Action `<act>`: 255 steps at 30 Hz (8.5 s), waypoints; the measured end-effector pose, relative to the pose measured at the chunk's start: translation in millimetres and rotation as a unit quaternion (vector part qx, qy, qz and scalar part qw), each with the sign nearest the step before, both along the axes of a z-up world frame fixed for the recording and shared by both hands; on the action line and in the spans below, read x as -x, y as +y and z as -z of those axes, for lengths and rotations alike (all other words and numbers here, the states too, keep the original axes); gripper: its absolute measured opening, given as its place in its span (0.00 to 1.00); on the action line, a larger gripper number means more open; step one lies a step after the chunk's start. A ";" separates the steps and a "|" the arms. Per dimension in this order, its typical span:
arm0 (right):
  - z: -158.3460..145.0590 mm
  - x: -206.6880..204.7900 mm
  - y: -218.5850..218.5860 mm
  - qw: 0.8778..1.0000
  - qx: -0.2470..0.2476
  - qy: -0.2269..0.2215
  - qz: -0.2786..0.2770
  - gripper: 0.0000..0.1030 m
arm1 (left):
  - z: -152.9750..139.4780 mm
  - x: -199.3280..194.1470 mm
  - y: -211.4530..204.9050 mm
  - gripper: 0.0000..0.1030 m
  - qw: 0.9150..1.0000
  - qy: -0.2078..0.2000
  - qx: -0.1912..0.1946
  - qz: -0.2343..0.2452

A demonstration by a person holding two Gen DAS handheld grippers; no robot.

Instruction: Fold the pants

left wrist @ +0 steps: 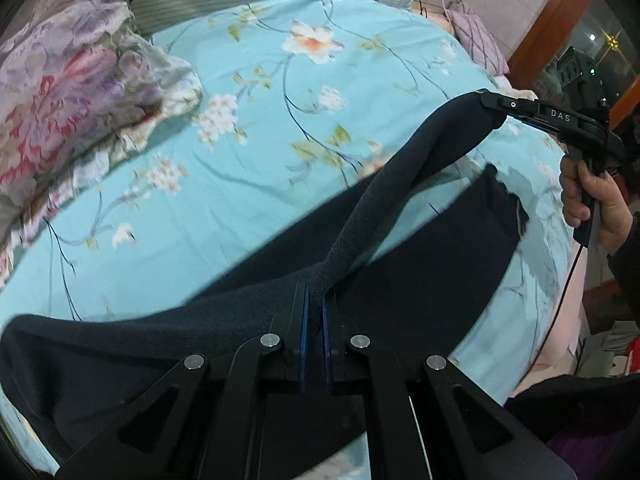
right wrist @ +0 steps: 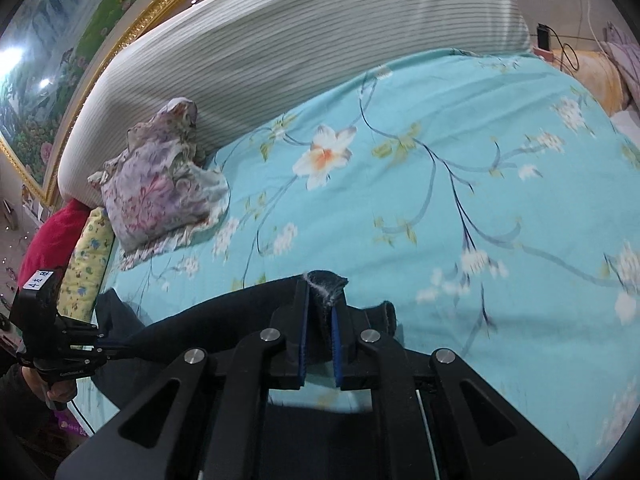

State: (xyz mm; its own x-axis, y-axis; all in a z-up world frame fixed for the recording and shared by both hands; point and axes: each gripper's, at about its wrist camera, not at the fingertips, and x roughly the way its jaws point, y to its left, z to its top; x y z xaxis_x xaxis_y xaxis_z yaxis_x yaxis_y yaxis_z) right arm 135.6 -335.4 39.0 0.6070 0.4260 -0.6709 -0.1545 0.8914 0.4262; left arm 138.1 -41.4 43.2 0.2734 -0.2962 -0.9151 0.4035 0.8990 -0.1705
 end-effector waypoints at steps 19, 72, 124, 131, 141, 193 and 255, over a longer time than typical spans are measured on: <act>12.8 77.0 -18.8 0.999 0.036 0.011 -0.011 0.09 | 5.1 69.8 -17.9 0.04 1.000 0.010 0.026 0.007; 30.1 70.0 258.4 0.970 -0.002 0.066 -0.236 0.50 | -9.9 92.0 257.8 0.55 0.952 -0.021 0.020 -0.305; 39.3 106.1 390.0 0.899 0.045 0.047 -0.434 0.06 | -16.3 123.1 333.3 0.10 0.963 -0.059 0.038 -0.261; 62.2 122.0 402.6 0.889 0.066 0.059 -0.450 0.06 | 6.6 152.2 343.6 0.10 0.948 -0.060 0.050 -0.307; 79.0 123.5 411.3 0.885 0.074 0.091 -0.451 0.12 | 36.8 184.6 365.7 0.13 0.918 -0.036 0.039 -0.393; 93.6 1.1 412.9 0.898 0.110 0.143 -0.402 0.38 | 83.6 178.8 352.9 0.66 0.839 0.049 0.120 -0.529; 25.6 138.6 127.8 0.996 0.040 0.074 0.042 0.35 | -8.6 64.8 118.1 0.58 0.986 -0.041 0.060 -0.150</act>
